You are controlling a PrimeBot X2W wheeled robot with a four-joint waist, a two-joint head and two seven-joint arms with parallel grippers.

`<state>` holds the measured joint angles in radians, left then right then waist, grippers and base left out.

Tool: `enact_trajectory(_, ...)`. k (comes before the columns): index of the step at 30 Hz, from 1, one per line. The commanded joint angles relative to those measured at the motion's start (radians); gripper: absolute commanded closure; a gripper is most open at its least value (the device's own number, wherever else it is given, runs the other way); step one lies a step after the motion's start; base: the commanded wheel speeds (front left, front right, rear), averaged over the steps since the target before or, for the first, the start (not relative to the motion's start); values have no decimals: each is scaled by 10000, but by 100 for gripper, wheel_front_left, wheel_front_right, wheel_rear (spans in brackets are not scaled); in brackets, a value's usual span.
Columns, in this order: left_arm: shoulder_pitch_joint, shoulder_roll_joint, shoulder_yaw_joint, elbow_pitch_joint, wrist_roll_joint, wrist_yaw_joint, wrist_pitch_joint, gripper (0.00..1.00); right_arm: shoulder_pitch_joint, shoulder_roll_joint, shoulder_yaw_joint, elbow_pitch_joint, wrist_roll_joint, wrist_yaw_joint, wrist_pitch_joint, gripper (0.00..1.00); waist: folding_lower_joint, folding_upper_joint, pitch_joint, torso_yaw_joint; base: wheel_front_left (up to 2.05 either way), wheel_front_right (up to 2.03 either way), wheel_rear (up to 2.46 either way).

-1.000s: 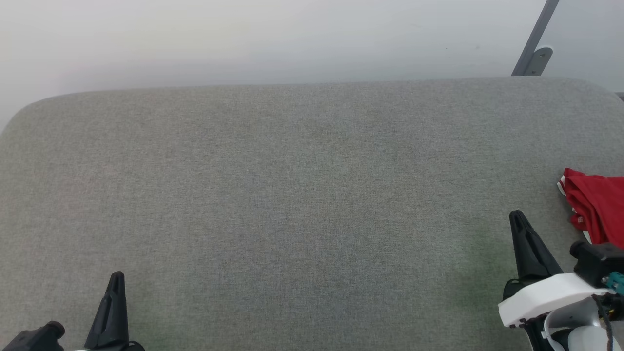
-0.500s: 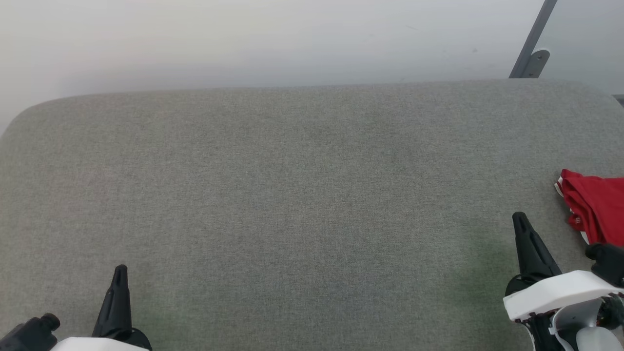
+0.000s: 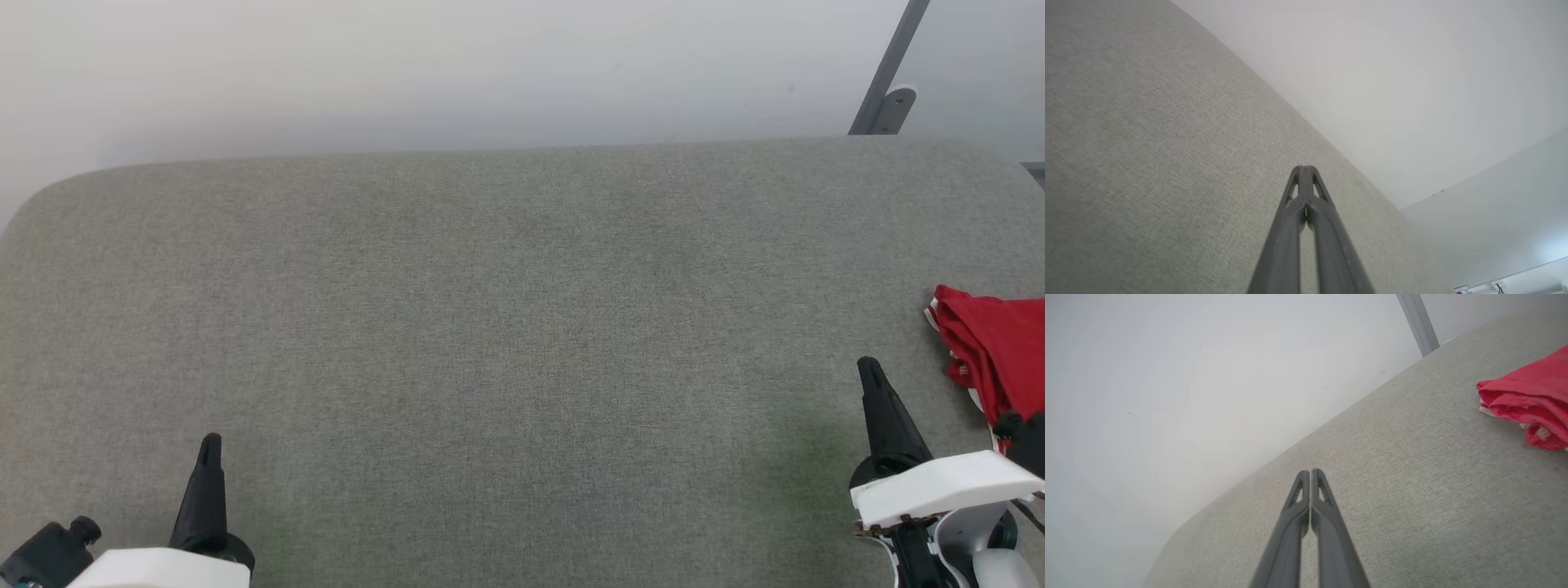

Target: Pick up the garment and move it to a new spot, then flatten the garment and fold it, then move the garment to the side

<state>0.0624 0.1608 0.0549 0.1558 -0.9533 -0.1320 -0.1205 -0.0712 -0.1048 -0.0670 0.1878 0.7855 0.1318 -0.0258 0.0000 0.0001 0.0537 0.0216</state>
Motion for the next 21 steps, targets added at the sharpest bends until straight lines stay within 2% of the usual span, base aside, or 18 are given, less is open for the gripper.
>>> enact_trajectory(1,-330,34,77,-53,-400,8,111,100,-200,-8,-41,-96,429,-5,61,100,0,-1,-11,-6,0,0,0)
enact_trajectory(21,-735,-245,166,210,-2249,12,709,100,-280,161,-174,98,2703,-7,450,100,0,-1,-119,-51,0,0,0)
